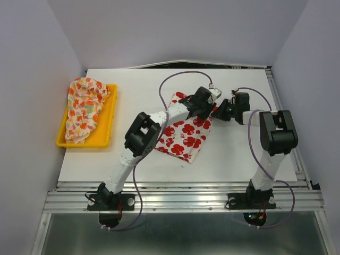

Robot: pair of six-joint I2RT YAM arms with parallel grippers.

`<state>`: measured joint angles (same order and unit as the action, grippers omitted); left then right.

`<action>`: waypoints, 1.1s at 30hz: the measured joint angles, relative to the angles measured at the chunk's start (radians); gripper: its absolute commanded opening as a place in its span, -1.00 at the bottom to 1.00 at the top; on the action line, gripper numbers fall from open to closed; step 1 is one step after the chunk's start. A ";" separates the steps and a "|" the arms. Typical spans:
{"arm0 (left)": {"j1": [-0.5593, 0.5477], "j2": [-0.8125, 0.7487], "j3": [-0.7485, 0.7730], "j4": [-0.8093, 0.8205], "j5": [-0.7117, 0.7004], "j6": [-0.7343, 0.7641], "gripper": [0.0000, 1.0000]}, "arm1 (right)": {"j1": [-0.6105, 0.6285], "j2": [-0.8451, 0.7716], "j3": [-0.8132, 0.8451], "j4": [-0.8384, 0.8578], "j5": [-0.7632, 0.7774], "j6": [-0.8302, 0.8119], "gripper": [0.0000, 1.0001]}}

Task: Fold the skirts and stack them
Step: Fold the skirt

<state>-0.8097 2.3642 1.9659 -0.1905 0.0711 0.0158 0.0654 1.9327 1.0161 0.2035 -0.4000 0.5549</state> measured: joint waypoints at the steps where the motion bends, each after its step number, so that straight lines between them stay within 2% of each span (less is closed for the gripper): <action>1: 0.000 0.006 0.000 0.000 0.000 0.000 -0.10 | 0.000 0.000 0.000 0.000 0.000 0.000 -0.56; 4: 0.000 0.029 0.003 -0.001 0.002 0.000 -0.20 | 0.000 0.000 -0.002 0.005 0.000 0.000 -0.57; 7: 0.000 0.051 0.011 -0.002 0.007 -0.002 -0.50 | 0.000 0.000 -0.004 0.007 -0.001 0.003 -0.57; 8: 0.000 0.056 0.013 -0.002 0.007 -0.002 -0.69 | 0.000 0.000 -0.004 0.007 -0.001 0.003 -0.57; 11: 0.001 0.058 0.024 -0.002 0.008 -0.005 -1.00 | 0.000 0.000 -0.006 0.010 -0.001 0.005 -0.58; 21: -0.001 0.044 0.007 -0.002 -0.001 -0.032 -1.00 | 0.000 0.000 -0.010 0.012 0.003 0.016 -0.71; 33: -0.049 -0.027 -0.004 -0.009 -0.009 -0.032 -1.00 | 0.000 0.000 -0.010 0.010 0.010 0.021 -0.74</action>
<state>-0.8585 2.3367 1.9617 -0.1993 0.0624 -0.0162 0.0654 1.9331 1.0061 0.2131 -0.3897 0.5755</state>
